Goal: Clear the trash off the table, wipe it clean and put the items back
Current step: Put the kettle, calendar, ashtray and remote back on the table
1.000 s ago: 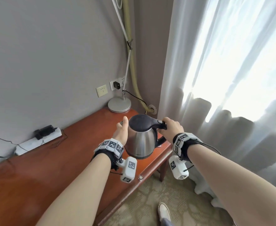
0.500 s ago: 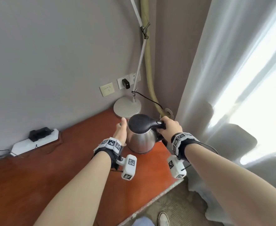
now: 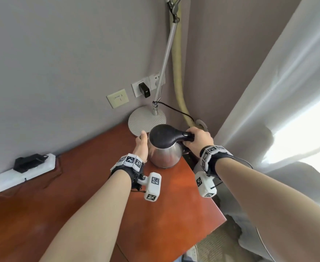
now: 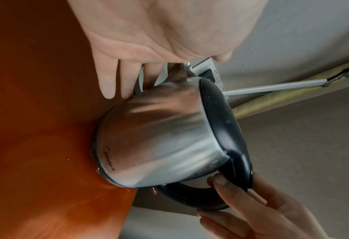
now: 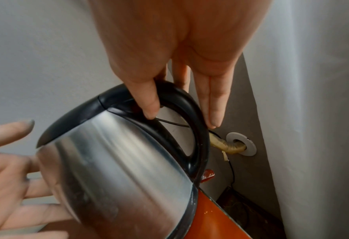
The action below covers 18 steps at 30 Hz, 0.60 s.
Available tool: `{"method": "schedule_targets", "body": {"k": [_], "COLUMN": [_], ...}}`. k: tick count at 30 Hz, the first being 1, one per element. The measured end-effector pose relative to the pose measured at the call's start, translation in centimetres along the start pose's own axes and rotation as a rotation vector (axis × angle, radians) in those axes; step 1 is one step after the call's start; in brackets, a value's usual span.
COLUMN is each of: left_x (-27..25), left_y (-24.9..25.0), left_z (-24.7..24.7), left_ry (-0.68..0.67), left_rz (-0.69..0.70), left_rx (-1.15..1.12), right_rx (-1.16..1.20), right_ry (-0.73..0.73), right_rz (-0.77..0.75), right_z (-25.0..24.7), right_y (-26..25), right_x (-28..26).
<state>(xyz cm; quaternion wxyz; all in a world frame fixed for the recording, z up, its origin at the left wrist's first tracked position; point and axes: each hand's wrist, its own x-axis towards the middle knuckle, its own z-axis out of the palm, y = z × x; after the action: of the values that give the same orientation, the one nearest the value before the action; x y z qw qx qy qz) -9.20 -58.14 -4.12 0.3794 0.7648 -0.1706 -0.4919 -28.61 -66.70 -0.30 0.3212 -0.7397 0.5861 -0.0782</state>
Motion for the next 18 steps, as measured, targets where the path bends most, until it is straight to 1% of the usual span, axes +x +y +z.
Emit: {"method": "schedule_targets", "body": {"k": [6, 10, 18], "left_x": [1.1, 1.8, 0.9], "left_y": [0.7, 0.8, 0.6], "left_z": [0.1, 0.3, 0.4], "left_ry": [0.001, -0.001, 0.020], "left_rz": [0.007, 0.022, 0.057], "left_rx": [-0.009, -0.003, -0.051], "right_rx": [-0.048, -0.044, -0.043], "right_ry": [-0.042, -0.026, -0.025], "right_rz": [-0.013, -0.018, -0.008], "right_z": [0.5, 0.4, 0.9], "right_y": [0.1, 0.3, 0.1], "right_x": [1.7, 2.4, 2.7]}}
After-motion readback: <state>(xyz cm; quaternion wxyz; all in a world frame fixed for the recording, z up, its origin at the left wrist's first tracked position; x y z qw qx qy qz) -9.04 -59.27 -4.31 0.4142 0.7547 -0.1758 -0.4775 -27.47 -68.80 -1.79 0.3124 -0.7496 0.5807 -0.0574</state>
